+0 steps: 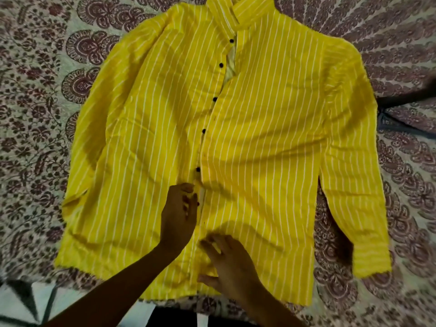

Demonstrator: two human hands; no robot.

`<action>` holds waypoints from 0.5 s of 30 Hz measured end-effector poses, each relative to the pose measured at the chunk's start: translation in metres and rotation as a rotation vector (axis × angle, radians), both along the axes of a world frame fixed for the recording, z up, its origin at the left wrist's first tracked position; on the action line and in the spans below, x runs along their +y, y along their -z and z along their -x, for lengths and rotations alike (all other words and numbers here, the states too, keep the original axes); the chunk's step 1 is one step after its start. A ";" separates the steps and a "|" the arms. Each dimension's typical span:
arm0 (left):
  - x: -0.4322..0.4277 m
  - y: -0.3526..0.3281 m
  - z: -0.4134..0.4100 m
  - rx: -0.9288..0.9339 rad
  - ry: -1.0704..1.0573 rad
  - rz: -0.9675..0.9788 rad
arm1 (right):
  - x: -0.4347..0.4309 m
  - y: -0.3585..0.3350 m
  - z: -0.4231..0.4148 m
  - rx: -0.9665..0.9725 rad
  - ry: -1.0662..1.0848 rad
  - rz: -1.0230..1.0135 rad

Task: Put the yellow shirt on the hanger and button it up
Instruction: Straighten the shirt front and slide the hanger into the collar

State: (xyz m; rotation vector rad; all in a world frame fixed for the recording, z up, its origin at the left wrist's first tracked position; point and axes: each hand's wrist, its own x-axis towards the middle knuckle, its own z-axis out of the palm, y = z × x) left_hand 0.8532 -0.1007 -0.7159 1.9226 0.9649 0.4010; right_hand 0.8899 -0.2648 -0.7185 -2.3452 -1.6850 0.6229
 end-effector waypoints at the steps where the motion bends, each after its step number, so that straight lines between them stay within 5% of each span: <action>1: -0.001 0.000 0.013 0.037 0.099 -0.092 | -0.001 0.004 0.008 0.003 0.032 0.038; 5: 0.006 0.020 0.073 0.325 0.618 -0.549 | 0.004 0.011 0.019 0.105 0.215 -0.060; 9: 0.028 0.033 0.126 0.470 0.852 -0.687 | 0.004 -0.001 0.027 0.475 0.449 -0.146; 12: 0.037 0.034 0.140 0.451 0.919 -0.705 | 0.004 -0.011 0.044 0.646 0.278 -0.183; 15: 0.042 0.026 0.140 0.404 0.910 -0.701 | -0.004 0.000 0.061 0.573 0.086 -0.080</action>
